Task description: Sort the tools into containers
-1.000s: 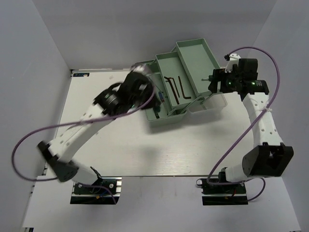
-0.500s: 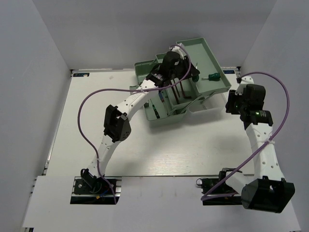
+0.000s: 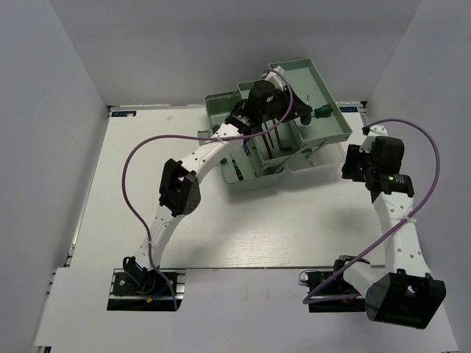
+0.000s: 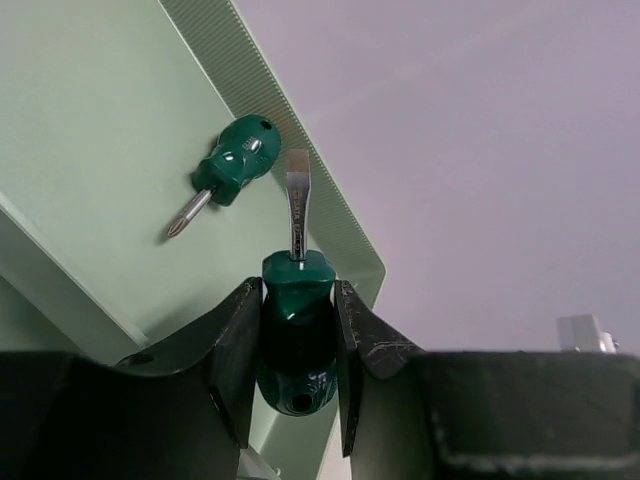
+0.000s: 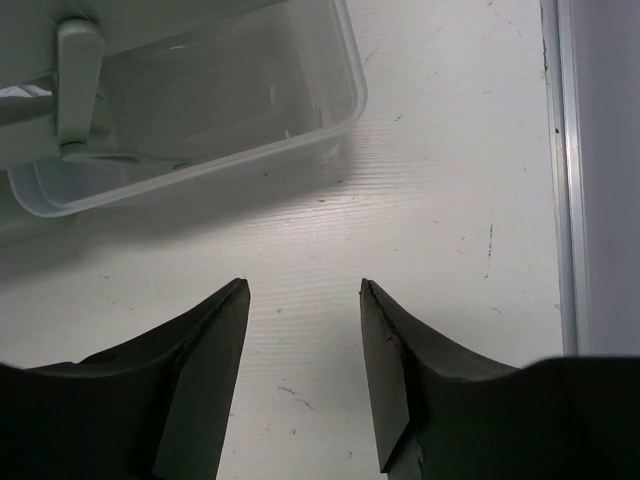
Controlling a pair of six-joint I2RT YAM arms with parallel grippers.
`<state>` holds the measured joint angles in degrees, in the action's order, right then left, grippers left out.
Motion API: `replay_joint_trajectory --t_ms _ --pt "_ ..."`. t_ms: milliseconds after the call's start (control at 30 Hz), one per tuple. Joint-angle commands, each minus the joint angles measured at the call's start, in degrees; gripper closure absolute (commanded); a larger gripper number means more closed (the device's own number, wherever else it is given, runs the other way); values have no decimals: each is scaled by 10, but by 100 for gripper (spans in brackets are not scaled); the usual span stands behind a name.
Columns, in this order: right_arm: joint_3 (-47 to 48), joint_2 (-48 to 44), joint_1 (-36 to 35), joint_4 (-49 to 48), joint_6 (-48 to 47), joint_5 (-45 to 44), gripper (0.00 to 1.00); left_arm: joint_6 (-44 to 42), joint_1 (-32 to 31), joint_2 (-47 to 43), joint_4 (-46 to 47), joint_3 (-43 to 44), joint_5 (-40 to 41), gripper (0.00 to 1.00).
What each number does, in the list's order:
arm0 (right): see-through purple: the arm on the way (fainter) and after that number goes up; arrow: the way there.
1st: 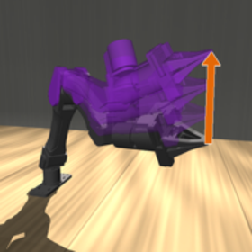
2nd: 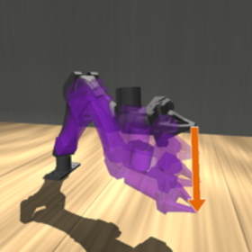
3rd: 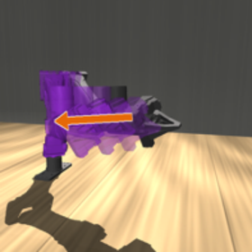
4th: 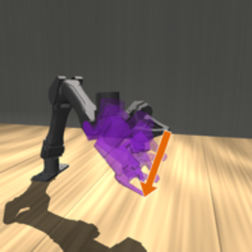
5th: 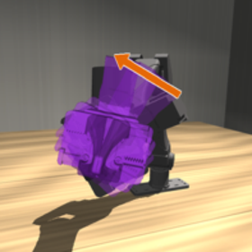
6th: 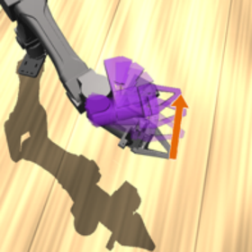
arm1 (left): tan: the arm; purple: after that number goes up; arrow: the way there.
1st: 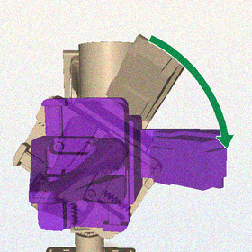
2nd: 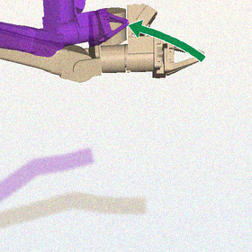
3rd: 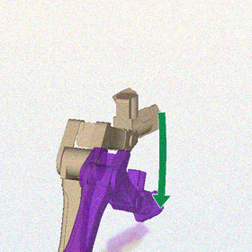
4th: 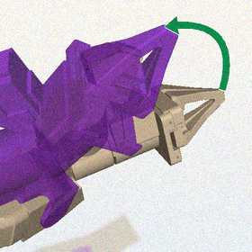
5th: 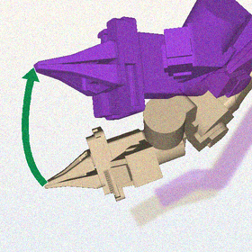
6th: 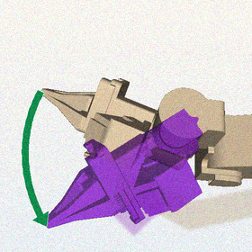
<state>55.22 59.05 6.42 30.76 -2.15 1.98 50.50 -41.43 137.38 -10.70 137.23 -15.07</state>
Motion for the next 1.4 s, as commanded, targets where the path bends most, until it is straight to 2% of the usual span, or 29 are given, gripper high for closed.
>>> replay_joint_trajectory --t_ms 0,33,167,200,300,467,500,567,600,667,700,767,800,833,900,1000,1100,1200,1367 --pt "13 12 4 -29 8 13 45 11 1 -23 23 9 -18 80" --pt "14 12 4 -34 7 12 39 11 1 -23 23 9 -18 61" --pt "10 21 10 -47 6 8 33 0 1 -33 13 10 -13 27" --pt "13 24 12 -49 8 10 33 -6 6 -33 6 15 -13 21" --pt "23 43 22 -42 33 14 33 -13 13 -51 -7 16 -7 12" --pt "47 91 50 6 118 18 40 -77 26 -119 -72 -1 52 10" --pt "48 97 52 15 127 30 40 -120 31 -164 -100 -15 64 10" --pt "49 113 60 17 155 48 40 -172 31 -217 -118 -86 92 10" --pt "48 120 63 11 159 59 40 -238 31 -243 -118 -116 92 13" --pt "54 138 66 4 173 57 40 -312 9 -304 -142 -198 76 16" --pt "56 142 71 1 179 61 40 -353 4 -318 -152 -253 38 24" --pt "64 172 76 -4 202 66 40 -379 -1 -364 -169 -315 21 33" --pt "66 180 82 -7 211 74 40 -390 -10 -381 -169 -347 15 43" --pt "73 188 86 -8 223 82 40 -397 -18 -400 -163 -405 14 46" --pt "74 215 93 -18 262 104 40 -404 -25 -446 -163 -461 30 51" --pt "74 234 95 -45 312 126 40 -416 -42 -472 -176 -487 55 50" --pt "88 265 91 -59 351 138 40 -431 -67 -484 -194 -502 74 43" --pt "108 292 90 -62 369 136 40 -445 -95 -478 -211 -502 93 36" --pt "131 308 90 -83 370 131 40 -456 -128 -462 -216 -497 119 29"
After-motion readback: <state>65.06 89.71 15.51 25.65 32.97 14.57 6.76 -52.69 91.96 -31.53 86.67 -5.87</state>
